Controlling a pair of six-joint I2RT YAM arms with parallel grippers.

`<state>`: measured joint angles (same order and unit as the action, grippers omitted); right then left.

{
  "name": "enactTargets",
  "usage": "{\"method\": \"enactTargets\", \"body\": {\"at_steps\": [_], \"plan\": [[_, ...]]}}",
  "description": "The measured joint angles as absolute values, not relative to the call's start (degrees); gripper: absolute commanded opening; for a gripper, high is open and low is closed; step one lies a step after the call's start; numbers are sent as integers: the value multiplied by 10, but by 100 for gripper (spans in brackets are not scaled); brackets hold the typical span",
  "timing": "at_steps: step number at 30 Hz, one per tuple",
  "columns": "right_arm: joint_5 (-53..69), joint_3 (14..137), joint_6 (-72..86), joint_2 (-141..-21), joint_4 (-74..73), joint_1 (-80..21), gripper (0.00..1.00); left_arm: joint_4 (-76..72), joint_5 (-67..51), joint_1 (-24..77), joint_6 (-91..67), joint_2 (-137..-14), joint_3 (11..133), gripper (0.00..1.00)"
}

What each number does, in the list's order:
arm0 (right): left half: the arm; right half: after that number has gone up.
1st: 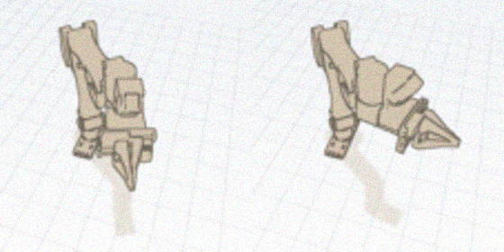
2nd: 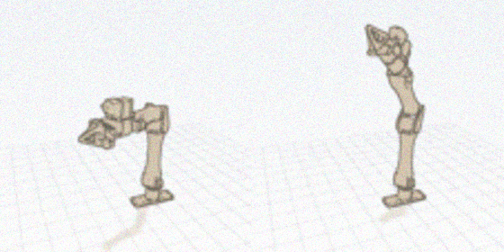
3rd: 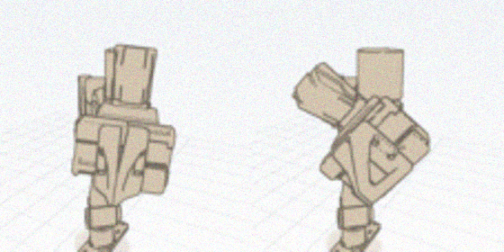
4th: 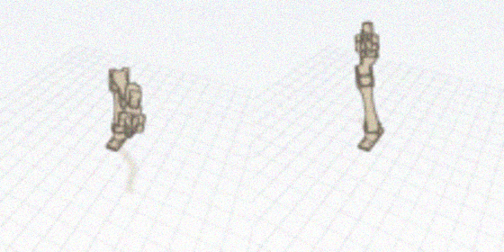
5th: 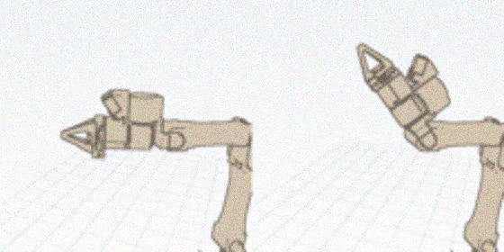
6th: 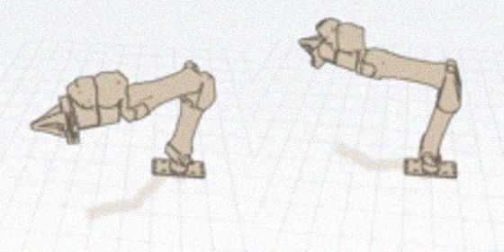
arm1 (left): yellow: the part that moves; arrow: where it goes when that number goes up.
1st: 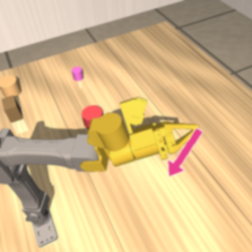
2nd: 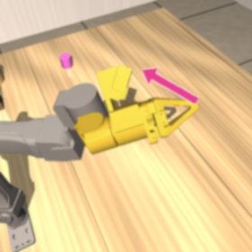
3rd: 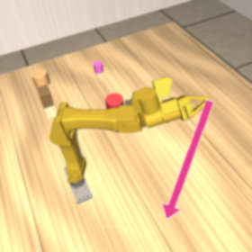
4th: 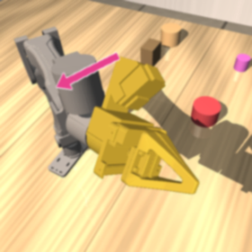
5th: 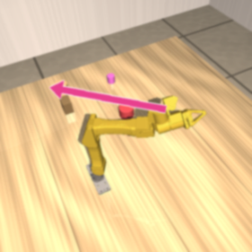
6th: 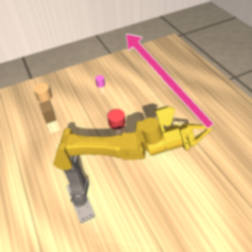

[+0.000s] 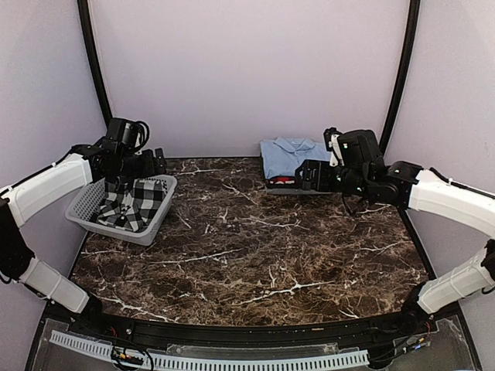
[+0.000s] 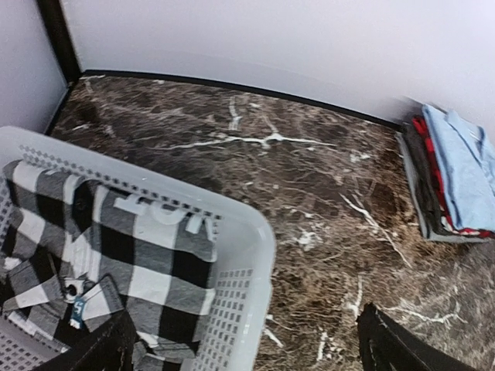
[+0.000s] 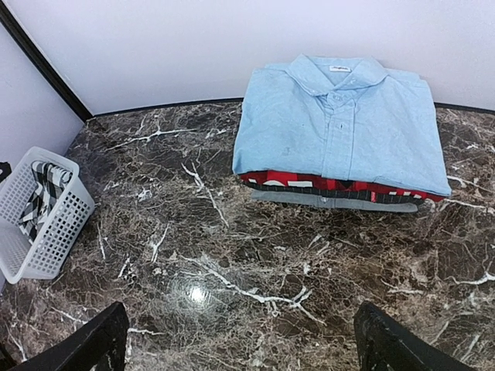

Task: Fold and stack the long sleeve shirts
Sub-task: Pick up the crumpled shirt from the bin.

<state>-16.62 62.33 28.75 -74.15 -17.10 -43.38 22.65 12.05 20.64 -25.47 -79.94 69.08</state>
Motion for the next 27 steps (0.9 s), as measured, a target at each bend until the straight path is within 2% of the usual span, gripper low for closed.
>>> {"method": "enactTargets", "body": {"at_steps": [6,16,24,27], "plan": [[-166,623,272,-740,-161,-434,99,267,173,159,-307,-842,690,96],[-163,618,259,-744,-149,-434,98,270,152,67,-366,-928,659,93],[-154,618,256,-745,-146,-434,99,247,122,34,-392,-992,646,77],[-150,618,256,-748,-145,-434,99,238,114,32,-401,-1005,635,65]]}}
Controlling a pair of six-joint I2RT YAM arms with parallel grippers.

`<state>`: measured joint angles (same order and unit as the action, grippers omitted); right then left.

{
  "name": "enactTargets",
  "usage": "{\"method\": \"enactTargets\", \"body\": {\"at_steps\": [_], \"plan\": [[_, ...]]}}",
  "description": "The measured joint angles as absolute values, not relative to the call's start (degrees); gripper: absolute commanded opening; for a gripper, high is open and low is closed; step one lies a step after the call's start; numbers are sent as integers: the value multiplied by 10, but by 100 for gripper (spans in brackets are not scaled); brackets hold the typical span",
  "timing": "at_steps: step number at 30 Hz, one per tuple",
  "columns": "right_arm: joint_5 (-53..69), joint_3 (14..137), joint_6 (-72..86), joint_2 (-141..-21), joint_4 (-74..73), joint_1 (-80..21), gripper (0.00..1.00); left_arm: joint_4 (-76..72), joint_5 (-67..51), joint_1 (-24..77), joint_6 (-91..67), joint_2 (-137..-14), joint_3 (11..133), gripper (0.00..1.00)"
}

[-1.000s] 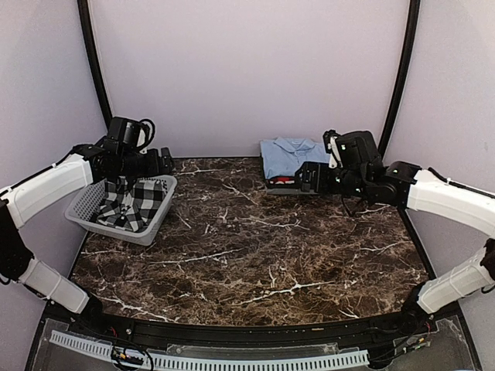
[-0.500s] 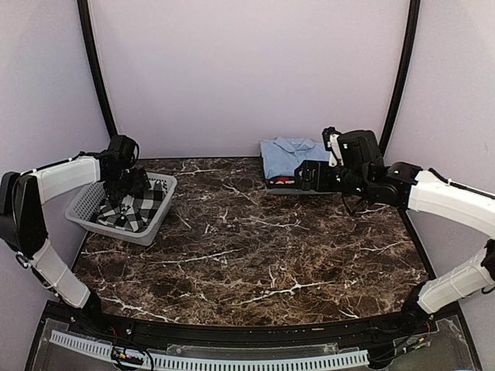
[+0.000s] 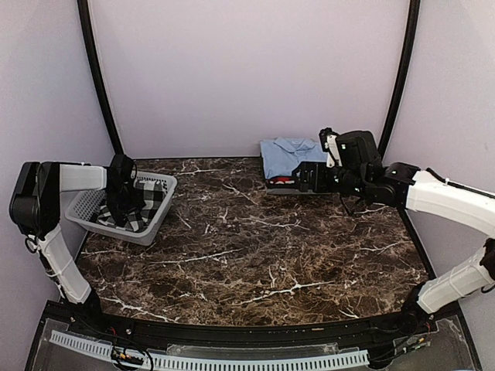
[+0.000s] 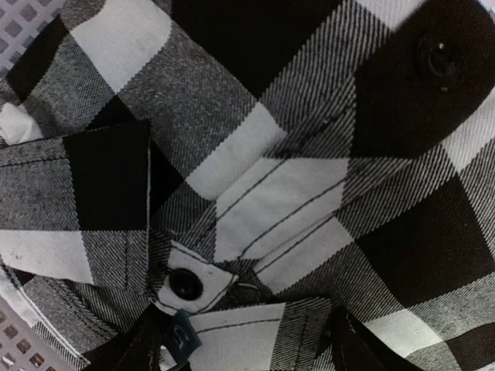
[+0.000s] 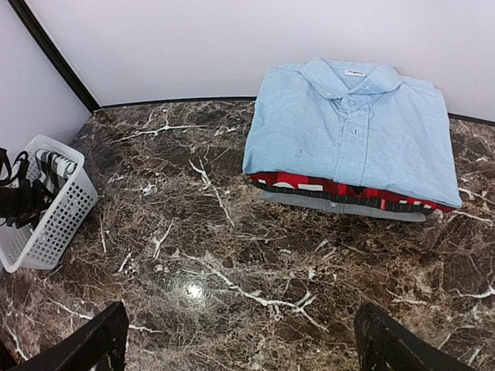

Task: Fold and stack the long sleeve shirts
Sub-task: Pick up the crumpled shirt from the bin.

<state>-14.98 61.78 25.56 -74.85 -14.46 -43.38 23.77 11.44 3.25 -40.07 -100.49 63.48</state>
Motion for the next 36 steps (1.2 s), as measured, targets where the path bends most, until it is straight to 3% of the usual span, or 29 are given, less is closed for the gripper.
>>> {"method": "enactTargets", "body": {"at_steps": [4,9,12,24,36], "plan": [[-145,618,256,-752,-144,-434,99,221,109,32,-410,-1014,624,45],[-138,618,256,-754,-143,-434,99,213,107,30,-410,-1014,620,11],[-137,618,256,-754,-143,-434,99,212,105,30,-406,-1008,619,0],[-136,620,256,-761,-143,-434,99,237,89,31,-349,-859,639,0],[-140,646,255,-771,-143,-434,99,236,-2,104,-263,-747,794,0]]}}
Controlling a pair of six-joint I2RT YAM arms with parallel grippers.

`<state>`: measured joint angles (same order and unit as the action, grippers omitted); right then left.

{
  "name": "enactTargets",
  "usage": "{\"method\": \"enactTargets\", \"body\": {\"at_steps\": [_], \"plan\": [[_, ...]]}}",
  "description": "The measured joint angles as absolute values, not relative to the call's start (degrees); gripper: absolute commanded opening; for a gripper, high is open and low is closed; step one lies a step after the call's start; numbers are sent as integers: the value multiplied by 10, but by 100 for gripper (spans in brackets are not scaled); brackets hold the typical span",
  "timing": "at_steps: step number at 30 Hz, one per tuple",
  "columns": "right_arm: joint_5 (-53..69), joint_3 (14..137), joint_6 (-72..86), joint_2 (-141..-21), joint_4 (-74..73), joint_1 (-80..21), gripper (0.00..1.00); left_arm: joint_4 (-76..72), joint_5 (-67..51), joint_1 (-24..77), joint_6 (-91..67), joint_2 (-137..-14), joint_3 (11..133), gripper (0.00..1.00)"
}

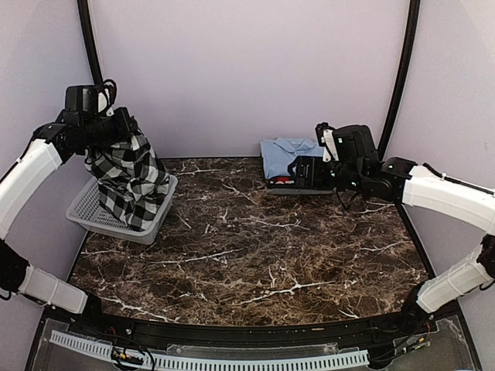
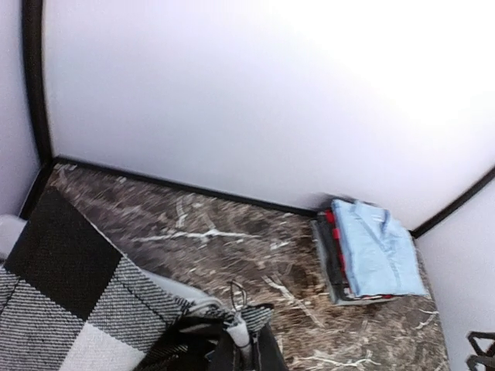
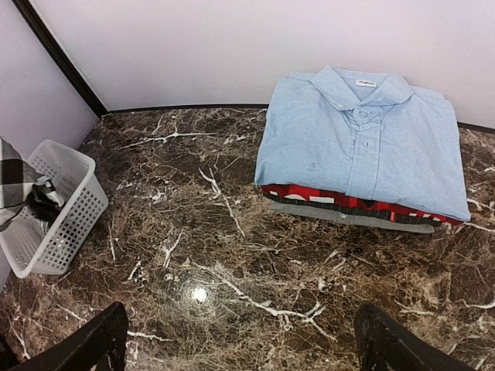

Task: Fold and stack the long sleeve shirts
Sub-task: Pick up the crumpled shirt from the bin, then pass from the left arm to the right

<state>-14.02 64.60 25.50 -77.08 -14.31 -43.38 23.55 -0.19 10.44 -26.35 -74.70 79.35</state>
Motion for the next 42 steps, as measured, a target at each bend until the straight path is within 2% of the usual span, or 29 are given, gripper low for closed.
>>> {"method": "enactTargets", "body": {"at_steps": [14,23,30,36,42], "plan": [[-137,669,242,-768,-125,-434,99,161,-118,237,-233,-749,1008,0],[-77,657,223,-729,-60,-434,98,133,-136,415,-201,-849,1169,0],[-33,632,206,-684,-8,-434,99,136,-134,506,-176,-943,1275,0],[-36,629,199,-671,0,-434,99,152,-94,544,-169,-973,1305,0],[-94,628,209,-670,-30,-434,99,220,-22,514,-208,-1004,1322,0]]}}
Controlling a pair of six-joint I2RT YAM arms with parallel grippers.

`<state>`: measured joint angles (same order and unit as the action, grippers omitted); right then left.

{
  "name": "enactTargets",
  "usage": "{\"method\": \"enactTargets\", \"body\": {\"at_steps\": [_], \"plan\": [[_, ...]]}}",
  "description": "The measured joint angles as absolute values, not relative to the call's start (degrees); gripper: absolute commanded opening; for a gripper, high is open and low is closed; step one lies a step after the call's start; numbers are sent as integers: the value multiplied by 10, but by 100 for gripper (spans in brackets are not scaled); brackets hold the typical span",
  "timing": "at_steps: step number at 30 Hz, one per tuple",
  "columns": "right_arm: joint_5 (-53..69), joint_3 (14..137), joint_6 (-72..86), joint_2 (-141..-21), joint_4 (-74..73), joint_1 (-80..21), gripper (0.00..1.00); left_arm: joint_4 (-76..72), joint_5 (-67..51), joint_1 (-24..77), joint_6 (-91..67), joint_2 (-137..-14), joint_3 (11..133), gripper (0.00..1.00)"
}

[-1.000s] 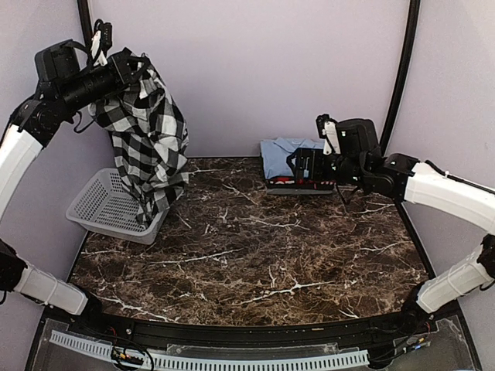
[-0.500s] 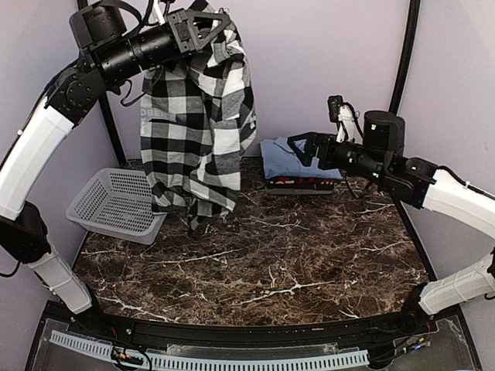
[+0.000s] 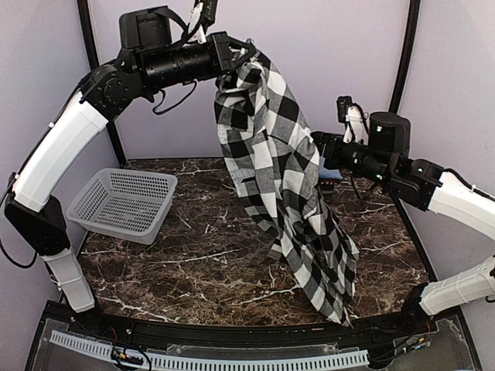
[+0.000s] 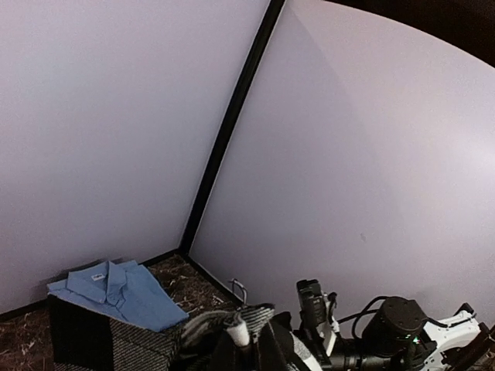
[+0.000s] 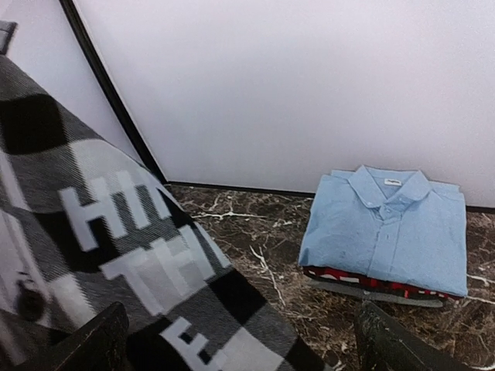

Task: Fold and stack the long sleeve shirts
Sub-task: Pass from the left arm to the right

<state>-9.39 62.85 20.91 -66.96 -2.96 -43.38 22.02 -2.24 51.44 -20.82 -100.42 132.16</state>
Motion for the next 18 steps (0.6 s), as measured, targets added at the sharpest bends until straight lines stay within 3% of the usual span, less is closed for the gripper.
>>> {"method": "enactTargets", "body": {"at_steps": [11,18], "plan": [[-138,584,246,-736,-136,-431,99,325,-56,431,-286,-1190,1155,0],[-114,543,270,-761,-156,-436,98,354,-71,427,-316,-1208,1096,0]]}}
